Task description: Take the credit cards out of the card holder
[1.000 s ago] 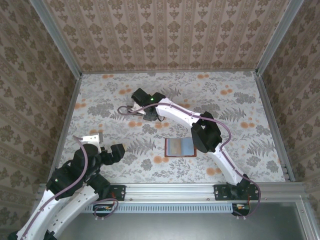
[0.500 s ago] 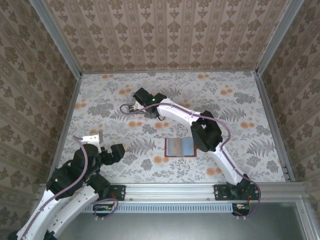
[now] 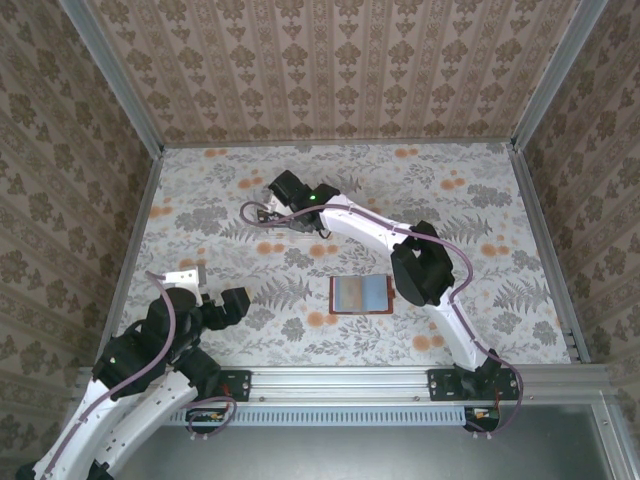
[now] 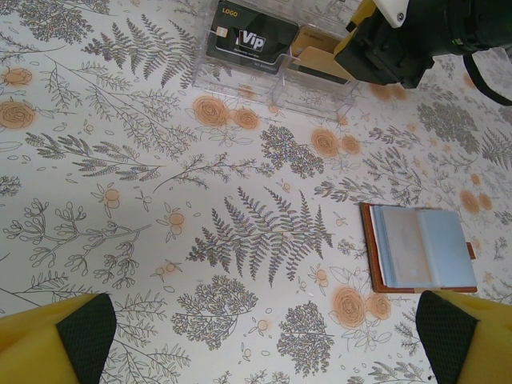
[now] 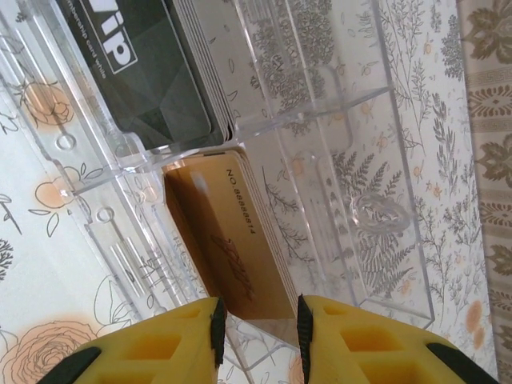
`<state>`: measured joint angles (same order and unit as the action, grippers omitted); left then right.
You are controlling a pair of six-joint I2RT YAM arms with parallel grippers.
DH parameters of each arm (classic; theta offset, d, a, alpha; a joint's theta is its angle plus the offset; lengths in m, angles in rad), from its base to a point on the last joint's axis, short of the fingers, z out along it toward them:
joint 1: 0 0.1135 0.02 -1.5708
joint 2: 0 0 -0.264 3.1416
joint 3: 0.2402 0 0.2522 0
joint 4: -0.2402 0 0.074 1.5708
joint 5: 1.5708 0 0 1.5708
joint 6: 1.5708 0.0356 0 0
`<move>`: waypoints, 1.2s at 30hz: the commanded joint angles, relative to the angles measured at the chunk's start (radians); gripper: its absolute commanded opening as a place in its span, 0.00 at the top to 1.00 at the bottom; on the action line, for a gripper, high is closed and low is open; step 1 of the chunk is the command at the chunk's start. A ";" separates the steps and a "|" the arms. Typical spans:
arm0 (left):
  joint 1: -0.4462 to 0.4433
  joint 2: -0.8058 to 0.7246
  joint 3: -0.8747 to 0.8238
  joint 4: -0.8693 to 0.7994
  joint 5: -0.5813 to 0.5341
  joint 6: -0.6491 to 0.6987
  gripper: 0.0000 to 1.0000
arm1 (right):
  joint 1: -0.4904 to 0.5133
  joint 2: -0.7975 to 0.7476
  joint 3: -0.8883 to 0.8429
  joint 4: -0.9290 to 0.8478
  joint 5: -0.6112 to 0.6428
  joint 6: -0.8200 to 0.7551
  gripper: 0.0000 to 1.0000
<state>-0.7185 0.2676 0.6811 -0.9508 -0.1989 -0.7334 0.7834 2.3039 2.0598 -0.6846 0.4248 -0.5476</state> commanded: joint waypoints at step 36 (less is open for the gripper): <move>0.004 0.004 -0.002 0.017 -0.003 -0.002 0.00 | -0.017 -0.084 -0.178 0.176 -0.024 0.007 0.24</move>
<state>-0.7185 0.2676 0.6807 -0.9421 -0.1989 -0.7334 0.7719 2.1784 1.8420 -0.4942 0.3790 -0.5282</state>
